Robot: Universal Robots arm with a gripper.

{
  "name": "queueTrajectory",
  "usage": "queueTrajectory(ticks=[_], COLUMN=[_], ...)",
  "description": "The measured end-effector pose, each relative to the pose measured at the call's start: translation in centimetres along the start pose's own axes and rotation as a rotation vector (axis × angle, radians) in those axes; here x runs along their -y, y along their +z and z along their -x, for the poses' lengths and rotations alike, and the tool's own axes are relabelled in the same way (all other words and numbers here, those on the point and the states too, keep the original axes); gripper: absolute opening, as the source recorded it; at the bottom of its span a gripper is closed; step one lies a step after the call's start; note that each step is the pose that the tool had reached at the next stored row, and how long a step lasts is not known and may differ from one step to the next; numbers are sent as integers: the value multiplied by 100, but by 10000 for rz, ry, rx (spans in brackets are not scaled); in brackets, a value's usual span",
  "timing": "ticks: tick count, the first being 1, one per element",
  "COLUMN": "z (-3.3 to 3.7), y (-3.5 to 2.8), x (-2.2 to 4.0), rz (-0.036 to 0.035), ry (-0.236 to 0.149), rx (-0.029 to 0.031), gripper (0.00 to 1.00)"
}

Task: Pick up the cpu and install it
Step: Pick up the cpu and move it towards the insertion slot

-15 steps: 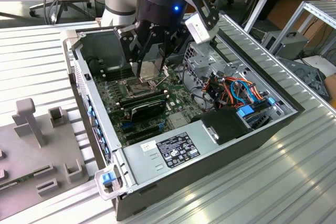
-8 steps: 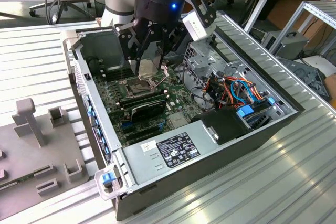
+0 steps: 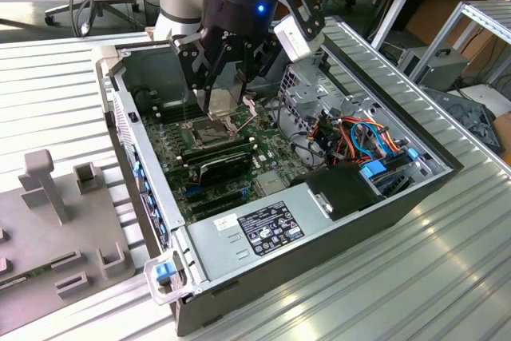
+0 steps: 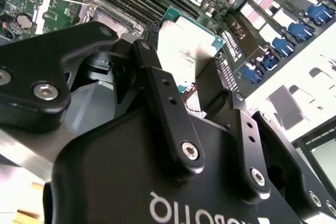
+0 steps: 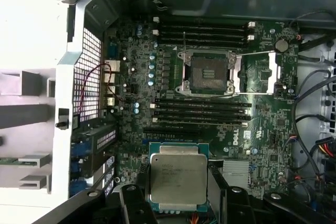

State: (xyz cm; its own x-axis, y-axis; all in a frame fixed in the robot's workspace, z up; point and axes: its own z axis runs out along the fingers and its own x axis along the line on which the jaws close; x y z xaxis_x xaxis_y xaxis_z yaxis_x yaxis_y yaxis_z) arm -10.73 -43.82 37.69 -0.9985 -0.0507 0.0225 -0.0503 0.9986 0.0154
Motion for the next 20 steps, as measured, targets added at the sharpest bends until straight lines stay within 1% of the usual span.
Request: queueTrajectory(ticks=[1,2,4,8,9,10,13,15,16,19,20], z=[2,23,102,200,248,329,465,542,568,681,714], y=[3,13,33,54,63,72,86,95,99,123,135], x=[-10,-26,-50,-86,-102,-111,-126,-142,-155,-226,-264], rz=[2,3,3,5,5,6,8,9,9,11,11], ry=[0,-2,0,1,2,0,0,2,2,2,2], rx=[0,-2,-13,-28,-37,-55,-90,-110,-118,-151,-161], gripper=[53,53,53,53,53,53,53,53,53,53,53])
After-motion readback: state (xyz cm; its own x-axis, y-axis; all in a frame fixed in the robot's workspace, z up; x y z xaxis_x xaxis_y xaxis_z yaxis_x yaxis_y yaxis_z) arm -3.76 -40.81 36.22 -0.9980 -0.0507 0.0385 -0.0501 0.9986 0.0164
